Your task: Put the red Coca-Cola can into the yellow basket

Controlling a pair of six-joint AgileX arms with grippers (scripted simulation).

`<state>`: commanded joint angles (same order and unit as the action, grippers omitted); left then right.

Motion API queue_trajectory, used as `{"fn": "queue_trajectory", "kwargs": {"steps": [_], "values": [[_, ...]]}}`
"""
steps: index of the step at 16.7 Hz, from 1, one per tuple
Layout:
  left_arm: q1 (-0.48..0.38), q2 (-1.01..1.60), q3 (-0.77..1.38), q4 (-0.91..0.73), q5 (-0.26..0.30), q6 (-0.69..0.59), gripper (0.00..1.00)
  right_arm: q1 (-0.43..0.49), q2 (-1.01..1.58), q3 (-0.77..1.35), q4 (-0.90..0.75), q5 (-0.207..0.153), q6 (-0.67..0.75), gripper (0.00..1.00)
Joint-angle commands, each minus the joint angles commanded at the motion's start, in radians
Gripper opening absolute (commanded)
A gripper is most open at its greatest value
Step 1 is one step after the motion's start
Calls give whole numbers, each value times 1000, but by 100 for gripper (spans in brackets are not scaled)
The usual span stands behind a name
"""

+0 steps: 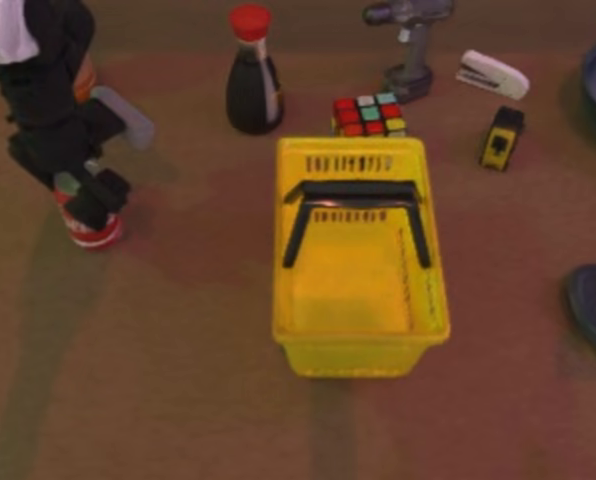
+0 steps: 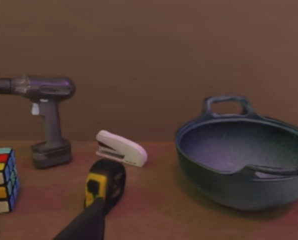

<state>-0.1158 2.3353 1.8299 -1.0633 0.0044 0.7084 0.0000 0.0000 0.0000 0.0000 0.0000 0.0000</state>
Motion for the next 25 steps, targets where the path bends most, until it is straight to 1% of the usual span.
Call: {"fn": "queue_trajectory", "kwargs": {"steps": [2, 3, 5, 7, 10, 17, 20, 22, 23, 25], "values": [[-3, 0, -2, 11, 9, -3, 0, 0, 0, 0, 0, 0, 0, 100], [-7, 0, -6, 33, 28, -11, 0, 0, 0, 0, 0, 0, 0, 100], [-18, 0, -21, 108, 89, -38, 0, 0, 0, 0, 0, 0, 0, 100], [-33, -1, -44, 225, 179, -81, 0, 0, 0, 0, 0, 0, 0, 100], [-59, -7, -94, 478, 356, -171, 0, 0, 0, 0, 0, 0, 0, 100], [-132, -62, -270, 1242, 848, -434, 0, 0, 0, 0, 0, 0, 0, 100], [-161, -102, -351, 1519, 1040, -539, 0, 0, 0, 0, 0, 0, 0, 100], [-177, -129, -395, 1654, 1146, -595, 0, 0, 0, 0, 0, 0, 0, 100], [-183, -141, -413, 1707, 1189, -618, 0, 0, 0, 0, 0, 0, 0, 100], [-193, -160, -439, 1779, 1252, -651, 0, 0, 0, 0, 0, 0, 0, 100]]}}
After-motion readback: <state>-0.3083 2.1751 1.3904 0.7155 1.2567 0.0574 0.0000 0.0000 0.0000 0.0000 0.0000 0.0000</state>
